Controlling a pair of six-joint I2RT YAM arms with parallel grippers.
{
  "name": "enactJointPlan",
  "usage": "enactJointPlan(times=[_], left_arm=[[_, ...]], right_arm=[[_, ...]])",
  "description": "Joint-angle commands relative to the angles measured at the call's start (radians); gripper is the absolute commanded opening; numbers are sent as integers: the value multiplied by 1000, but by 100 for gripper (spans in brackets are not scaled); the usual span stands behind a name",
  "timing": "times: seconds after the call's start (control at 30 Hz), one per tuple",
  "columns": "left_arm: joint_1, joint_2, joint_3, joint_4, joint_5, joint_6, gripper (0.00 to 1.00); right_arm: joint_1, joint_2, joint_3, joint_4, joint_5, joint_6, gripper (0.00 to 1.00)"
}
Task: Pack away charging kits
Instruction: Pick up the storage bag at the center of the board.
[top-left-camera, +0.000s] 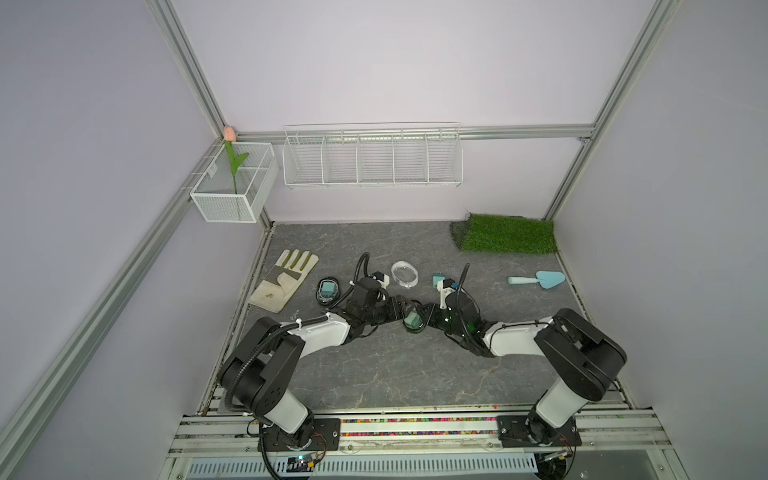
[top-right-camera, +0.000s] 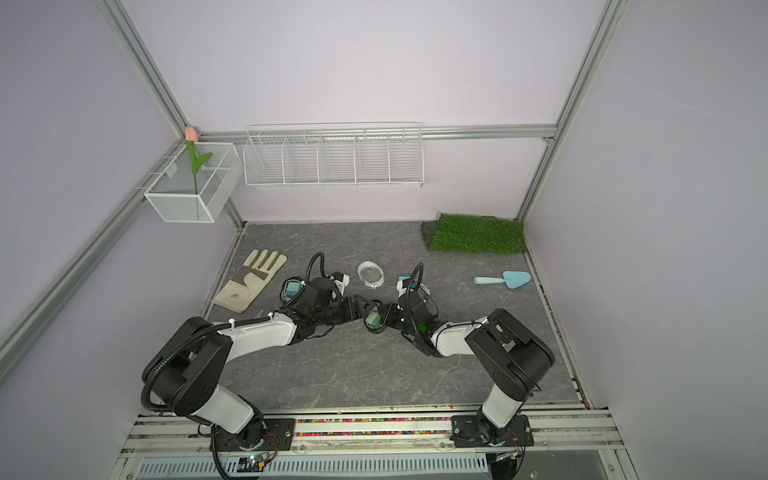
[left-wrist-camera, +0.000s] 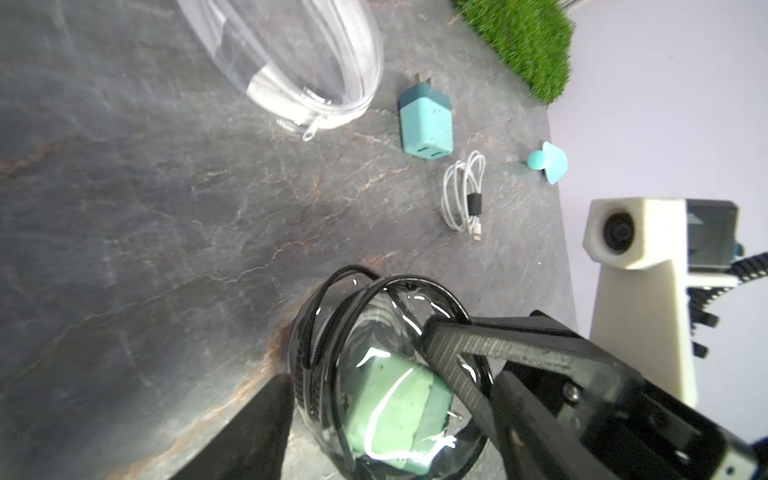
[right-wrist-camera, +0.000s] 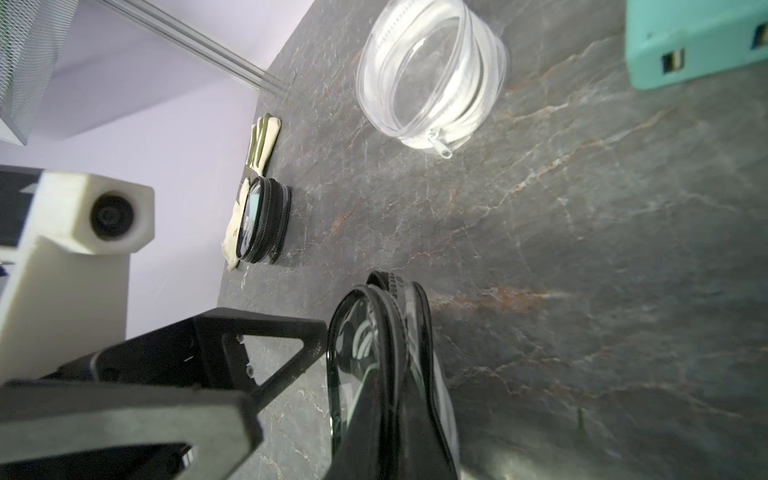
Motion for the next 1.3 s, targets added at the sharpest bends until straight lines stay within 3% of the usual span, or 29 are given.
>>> enactJointPlan(times=[0.0, 0.4, 0.7, 1.03, 1.13, 1.27], left_arm=[[6, -33, -29, 61, 24, -16, 73], [27, -160, -161, 270, 50, -48, 80], [17, -178, -207, 536, 210, -114, 77], [-11, -189, -209, 586, 264, -97, 75], [-10, -182, -210, 557, 237, -81, 83], [23, -145, -223, 612, 242, -121, 83]], right_arm=[[4, -57, -13, -25, 28, -45, 9], [16, -228, -8, -108, 29, -71, 8], [70, -350, 24, -154, 65, -141, 9], [77, -341, 92, -158, 58, -157, 9], [77, -348, 94, -146, 49, -158, 10], [77, -371, 89, -154, 56, -162, 10]])
